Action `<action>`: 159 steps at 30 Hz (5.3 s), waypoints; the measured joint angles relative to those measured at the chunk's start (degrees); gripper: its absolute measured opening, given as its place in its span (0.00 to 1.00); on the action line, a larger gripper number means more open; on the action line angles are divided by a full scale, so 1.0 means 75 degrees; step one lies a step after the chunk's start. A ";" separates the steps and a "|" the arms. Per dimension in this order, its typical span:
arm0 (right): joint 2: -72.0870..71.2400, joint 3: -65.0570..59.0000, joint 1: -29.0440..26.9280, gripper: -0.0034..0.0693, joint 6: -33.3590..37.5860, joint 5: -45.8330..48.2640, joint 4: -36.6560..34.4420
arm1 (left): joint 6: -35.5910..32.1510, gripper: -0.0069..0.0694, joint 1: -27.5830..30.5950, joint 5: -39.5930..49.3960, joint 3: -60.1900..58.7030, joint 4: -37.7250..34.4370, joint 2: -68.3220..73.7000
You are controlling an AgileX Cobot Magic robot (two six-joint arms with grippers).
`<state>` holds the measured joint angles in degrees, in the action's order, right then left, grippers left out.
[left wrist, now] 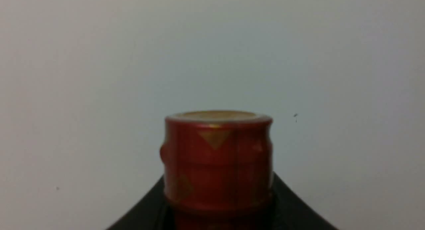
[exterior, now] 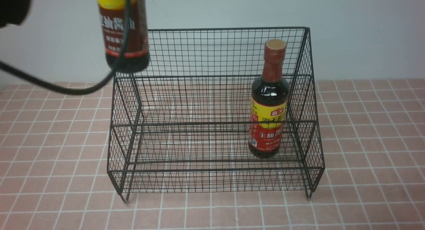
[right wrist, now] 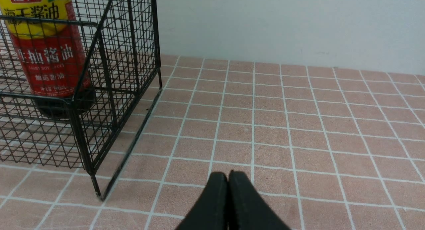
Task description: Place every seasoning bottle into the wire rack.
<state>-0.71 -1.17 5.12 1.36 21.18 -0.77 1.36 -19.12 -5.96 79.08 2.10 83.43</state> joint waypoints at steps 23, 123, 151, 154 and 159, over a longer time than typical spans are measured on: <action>0.0000 0.0000 0.0000 0.04 0.0000 0.0000 0.0000 | -0.0062 0.43 0.0009 0.2349 -0.0232 0.0039 0.0938; 0.0000 0.0000 0.0000 0.04 0.0000 0.0000 0.0000 | -0.0585 0.08 0.1783 0.4229 -0.7687 0.0023 -0.9985; 0.0000 0.0000 0.0000 0.04 0.0000 0.0000 0.0000 | -0.0677 0.08 0.2284 0.3702 -1.0744 -0.0496 -1.1212; 0.0000 0.0000 0.0000 0.04 0.0000 0.0000 0.0000 | -0.0677 0.08 0.2284 0.3702 -1.0744 -0.0496 -1.1212; 0.0000 0.0000 0.0000 0.04 0.0000 0.0000 0.0000 | -0.0677 0.08 0.2284 0.3702 -1.0744 -0.0496 -1.1212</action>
<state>-0.71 -1.17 5.12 1.36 21.18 -0.77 -3.72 -1.99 21.80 -1.49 -1.62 -0.66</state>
